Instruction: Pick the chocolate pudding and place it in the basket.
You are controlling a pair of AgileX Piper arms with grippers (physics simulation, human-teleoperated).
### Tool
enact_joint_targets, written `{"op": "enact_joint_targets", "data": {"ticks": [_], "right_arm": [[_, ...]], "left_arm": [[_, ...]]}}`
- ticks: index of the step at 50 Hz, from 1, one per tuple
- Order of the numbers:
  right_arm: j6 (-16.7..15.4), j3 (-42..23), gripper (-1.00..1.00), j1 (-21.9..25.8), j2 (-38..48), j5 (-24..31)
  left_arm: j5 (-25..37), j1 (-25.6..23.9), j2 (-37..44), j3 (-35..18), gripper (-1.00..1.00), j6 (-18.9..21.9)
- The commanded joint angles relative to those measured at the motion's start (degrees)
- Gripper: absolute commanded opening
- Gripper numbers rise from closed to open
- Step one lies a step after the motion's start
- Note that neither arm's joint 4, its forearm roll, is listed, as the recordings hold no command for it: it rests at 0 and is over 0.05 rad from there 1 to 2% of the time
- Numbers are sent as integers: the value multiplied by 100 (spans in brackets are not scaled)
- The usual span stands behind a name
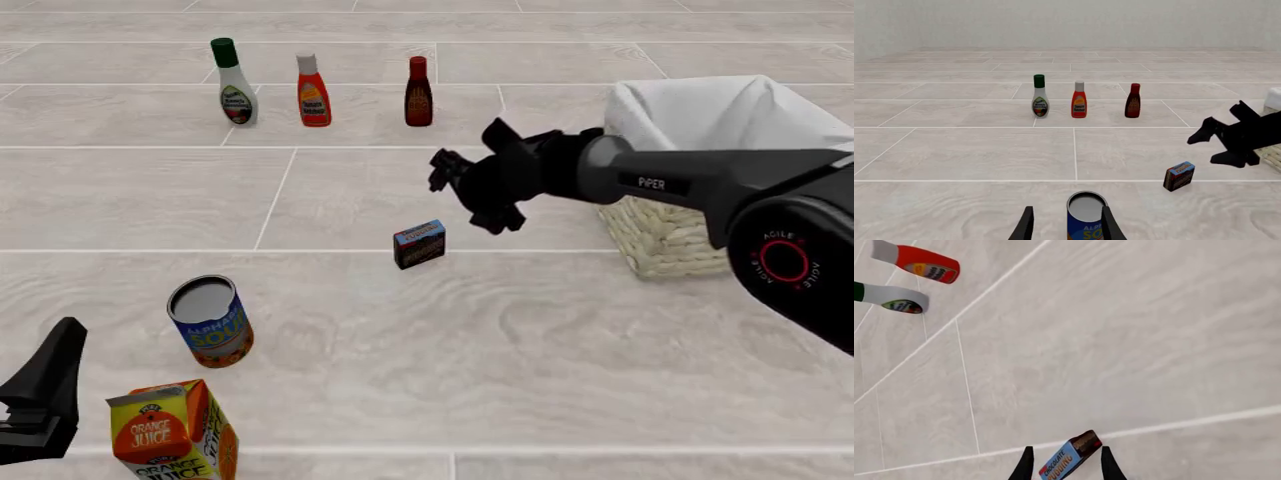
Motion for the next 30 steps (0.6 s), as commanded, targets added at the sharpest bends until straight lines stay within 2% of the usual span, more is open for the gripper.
{"op": "enact_joint_targets", "data": {"ticks": [1, 30], "right_arm": [[70, -6, 100, 57, 102, -61], [281, -29, 100, 150, 344, -188]], "left_arm": [[0, 0, 0, 0, 100, 0], [0, 0, 0, 0, 100, 0]]}}
